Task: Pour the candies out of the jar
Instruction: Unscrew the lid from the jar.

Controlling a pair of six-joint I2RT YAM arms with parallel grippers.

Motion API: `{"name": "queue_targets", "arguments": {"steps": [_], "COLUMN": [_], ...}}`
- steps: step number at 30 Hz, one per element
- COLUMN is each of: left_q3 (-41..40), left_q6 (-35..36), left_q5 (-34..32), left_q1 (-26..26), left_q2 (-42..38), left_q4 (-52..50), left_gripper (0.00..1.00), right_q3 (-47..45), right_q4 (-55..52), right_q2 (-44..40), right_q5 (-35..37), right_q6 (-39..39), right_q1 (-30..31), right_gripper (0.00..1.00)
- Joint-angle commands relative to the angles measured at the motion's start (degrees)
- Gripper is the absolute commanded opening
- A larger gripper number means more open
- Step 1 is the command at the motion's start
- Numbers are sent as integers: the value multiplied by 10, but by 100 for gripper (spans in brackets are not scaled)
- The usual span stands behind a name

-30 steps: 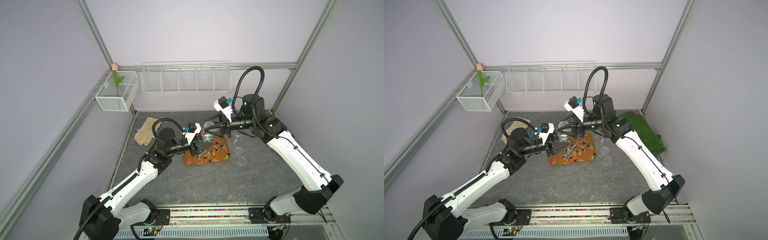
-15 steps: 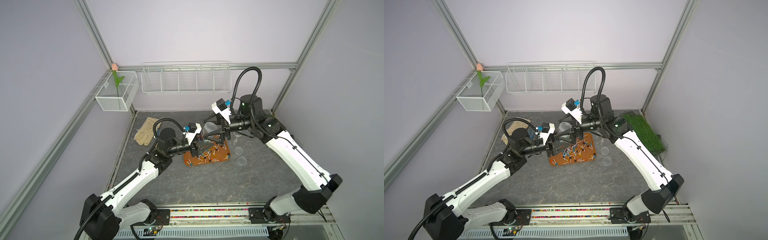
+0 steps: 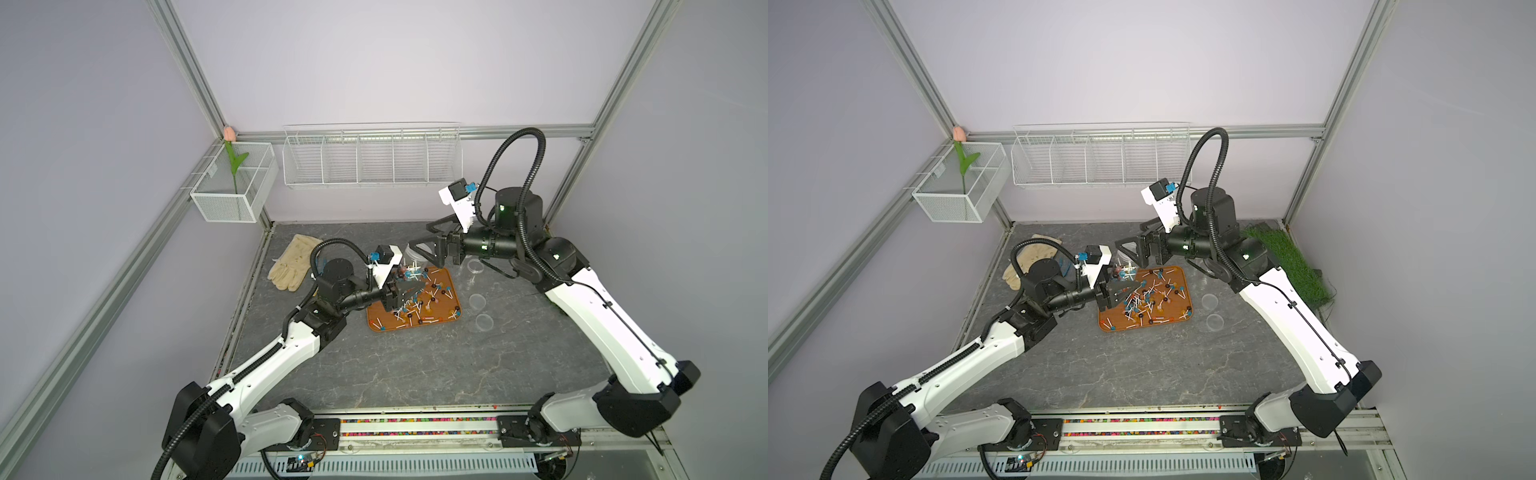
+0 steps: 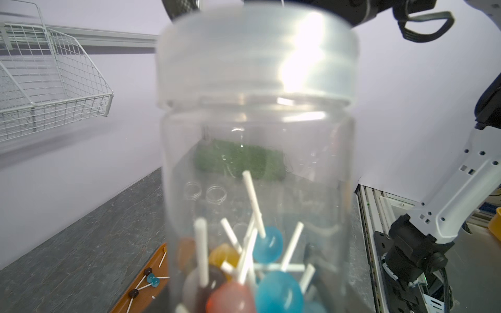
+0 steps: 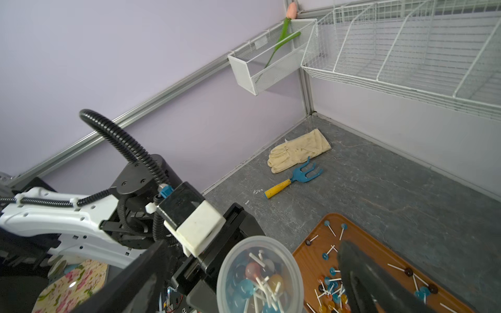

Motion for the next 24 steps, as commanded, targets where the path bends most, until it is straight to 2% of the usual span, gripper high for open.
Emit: {"name": "queue_targets", "arguments": {"steps": [1,9,13,16,20,24], "left_q3": [-2,-11,-13,-15,-14,-10], "left_q6": [8,9,8,7,5,-4], "left_q5": [-12,-22,-24,-25,-25,-12], "left_q1": [-1,-1,-1,-2,-1,-1], "left_q2": [1,-6,-8,-8,-6,-4], "left_q4": [29,28,31,33,39,47], "left_gripper": [51,51,51,51,51,51], "right_q3": [3,4,8,8,12,24], "right_q4": [-23,-33,-31,-28,-28,-32], "right_q2": [8,31,37,36,37,39], "right_q5": [52,58,52,54,50,25], "right_q6": [40,40,36,32,27,-6], "right_q1": [17,33,35,37,38,38], "right_gripper": [98,86,66,57,51,49]}}
